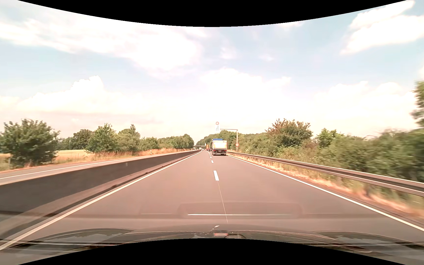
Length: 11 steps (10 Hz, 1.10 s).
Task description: Follow the waypoints while adhering to traffic rules and regulations
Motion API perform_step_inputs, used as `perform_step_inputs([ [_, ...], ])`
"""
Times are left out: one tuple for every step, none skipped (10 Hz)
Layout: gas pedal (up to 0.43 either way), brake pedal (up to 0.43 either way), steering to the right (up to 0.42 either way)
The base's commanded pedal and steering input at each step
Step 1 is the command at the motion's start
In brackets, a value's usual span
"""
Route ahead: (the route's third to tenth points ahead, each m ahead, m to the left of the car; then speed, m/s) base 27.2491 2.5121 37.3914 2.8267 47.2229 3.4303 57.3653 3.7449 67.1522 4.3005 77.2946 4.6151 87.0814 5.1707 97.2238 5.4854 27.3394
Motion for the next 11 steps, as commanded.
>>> perform_step_inputs([
  [0.079, 0.000, -0.002],
  [0.087, 0.000, -0.002],
  [0.087, 0.000, -0.002],
  [0.087, 0.000, -0.002],
  [0.087, 0.000, -0.002],
  [0.087, 0.000, -0.002],
  [0.087, 0.000, -0.004],
  [0.087, 0.000, -0.004],
  [0.087, 0.000, -0.004],
  [0.087, 0.000, -0.005],
  [0.087, 0.000, -0.007],
])
